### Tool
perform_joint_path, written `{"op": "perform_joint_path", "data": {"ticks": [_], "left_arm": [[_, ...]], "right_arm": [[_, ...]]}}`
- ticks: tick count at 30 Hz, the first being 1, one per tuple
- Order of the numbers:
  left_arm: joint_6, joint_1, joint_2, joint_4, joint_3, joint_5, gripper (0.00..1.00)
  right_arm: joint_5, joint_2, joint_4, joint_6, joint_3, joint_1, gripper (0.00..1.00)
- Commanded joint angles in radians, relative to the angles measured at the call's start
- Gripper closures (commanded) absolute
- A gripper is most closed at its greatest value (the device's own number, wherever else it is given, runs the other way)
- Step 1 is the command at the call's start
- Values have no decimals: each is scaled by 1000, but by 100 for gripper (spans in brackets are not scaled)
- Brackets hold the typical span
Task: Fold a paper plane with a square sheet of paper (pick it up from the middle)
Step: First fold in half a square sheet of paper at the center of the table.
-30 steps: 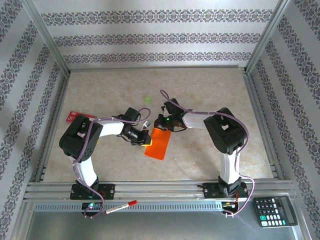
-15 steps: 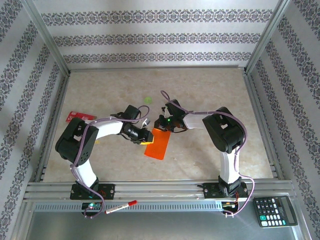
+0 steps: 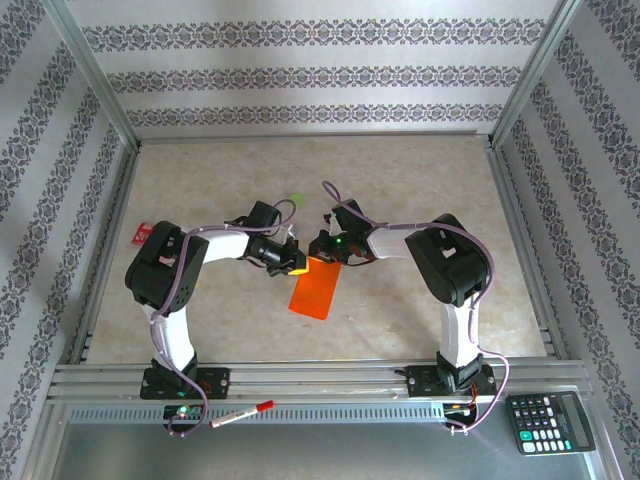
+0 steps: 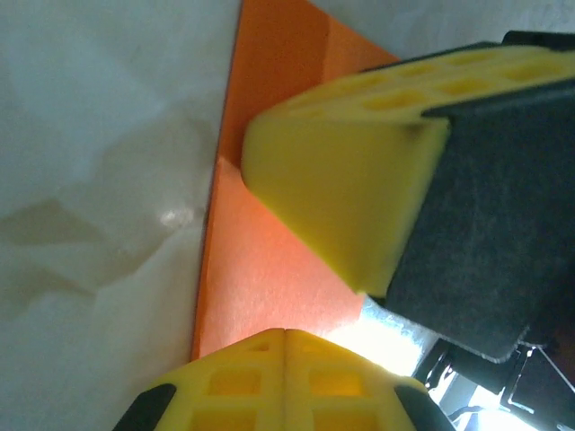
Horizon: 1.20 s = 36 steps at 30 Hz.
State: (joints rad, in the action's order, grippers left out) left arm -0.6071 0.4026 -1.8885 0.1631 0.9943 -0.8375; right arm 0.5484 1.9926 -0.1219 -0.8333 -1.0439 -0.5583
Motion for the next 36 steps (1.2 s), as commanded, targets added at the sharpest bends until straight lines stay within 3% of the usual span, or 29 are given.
{"op": "perform_joint_path", "data": {"ticks": [1,14,36], "left_arm": [[23,-22,-28,2,20,4,100],[73,-18,20,54,-128,0,100],[52,75,143,106,-335,38,100]], "right_arm": [[-71,38,82,29,45,5,100],[-106,45,96,10,46,2,100],[-144,56,129,1,36,-6,100]]}}
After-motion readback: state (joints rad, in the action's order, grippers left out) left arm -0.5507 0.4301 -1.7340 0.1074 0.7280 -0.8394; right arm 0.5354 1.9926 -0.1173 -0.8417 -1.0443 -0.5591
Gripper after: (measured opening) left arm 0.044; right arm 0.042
